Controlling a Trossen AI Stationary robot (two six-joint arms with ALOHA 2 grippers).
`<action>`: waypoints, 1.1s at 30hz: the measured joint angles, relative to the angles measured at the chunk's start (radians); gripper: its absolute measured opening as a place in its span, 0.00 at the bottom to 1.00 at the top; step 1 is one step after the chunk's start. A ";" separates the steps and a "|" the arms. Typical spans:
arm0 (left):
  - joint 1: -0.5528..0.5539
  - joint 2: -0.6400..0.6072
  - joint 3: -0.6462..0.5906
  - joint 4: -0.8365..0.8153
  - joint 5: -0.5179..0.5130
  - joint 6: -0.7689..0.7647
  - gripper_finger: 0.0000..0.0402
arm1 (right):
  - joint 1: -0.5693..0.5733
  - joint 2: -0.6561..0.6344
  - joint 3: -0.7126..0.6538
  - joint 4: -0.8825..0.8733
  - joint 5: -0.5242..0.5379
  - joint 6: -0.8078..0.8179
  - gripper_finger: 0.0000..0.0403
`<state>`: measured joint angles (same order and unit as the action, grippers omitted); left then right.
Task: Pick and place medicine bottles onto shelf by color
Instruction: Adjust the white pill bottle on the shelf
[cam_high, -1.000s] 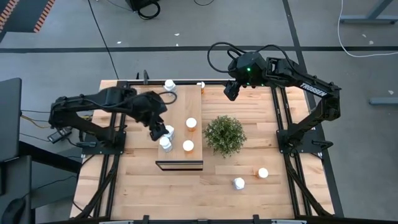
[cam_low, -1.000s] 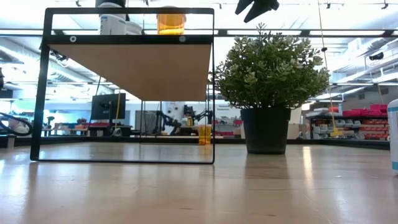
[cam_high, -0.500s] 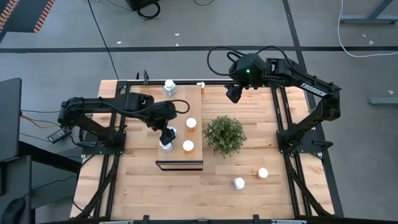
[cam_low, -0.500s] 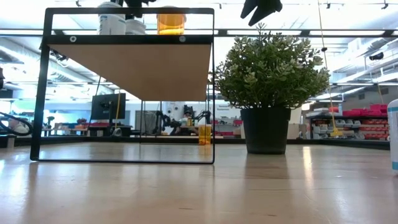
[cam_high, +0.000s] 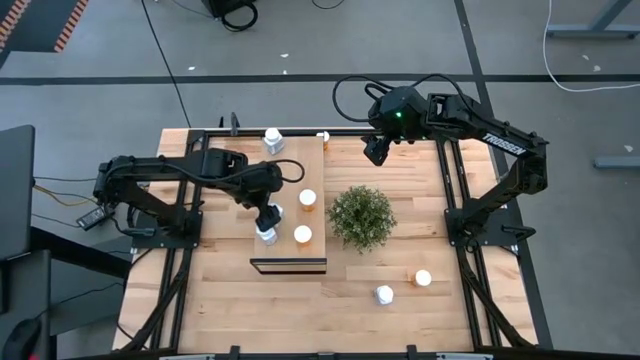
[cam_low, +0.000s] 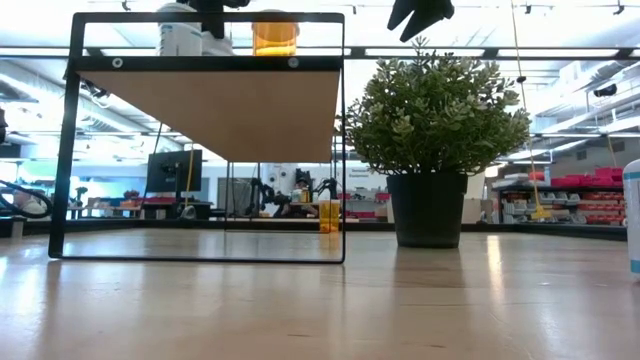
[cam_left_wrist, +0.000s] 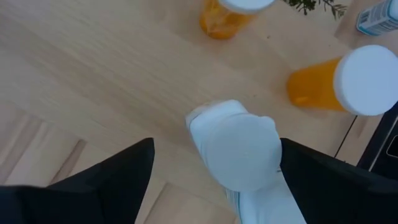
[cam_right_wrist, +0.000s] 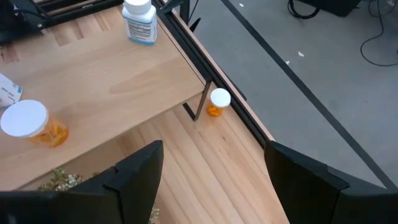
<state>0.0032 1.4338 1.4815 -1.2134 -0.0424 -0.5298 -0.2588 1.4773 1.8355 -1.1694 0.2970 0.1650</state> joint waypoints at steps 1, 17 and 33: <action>0.000 0.000 0.000 -0.002 -0.001 0.005 0.85 | 0.000 0.000 0.000 0.000 0.000 0.000 0.71; 0.092 0.000 0.000 -0.001 -0.072 0.149 0.52 | 0.000 0.000 0.000 0.001 0.000 0.029 0.71; 0.349 0.000 0.000 0.094 -0.101 0.343 0.52 | 0.000 0.000 0.000 0.001 0.000 0.071 0.71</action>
<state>0.3523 1.4338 1.4815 -1.1191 -0.1429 -0.1867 -0.2588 1.4773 1.8355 -1.1683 0.2974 0.2359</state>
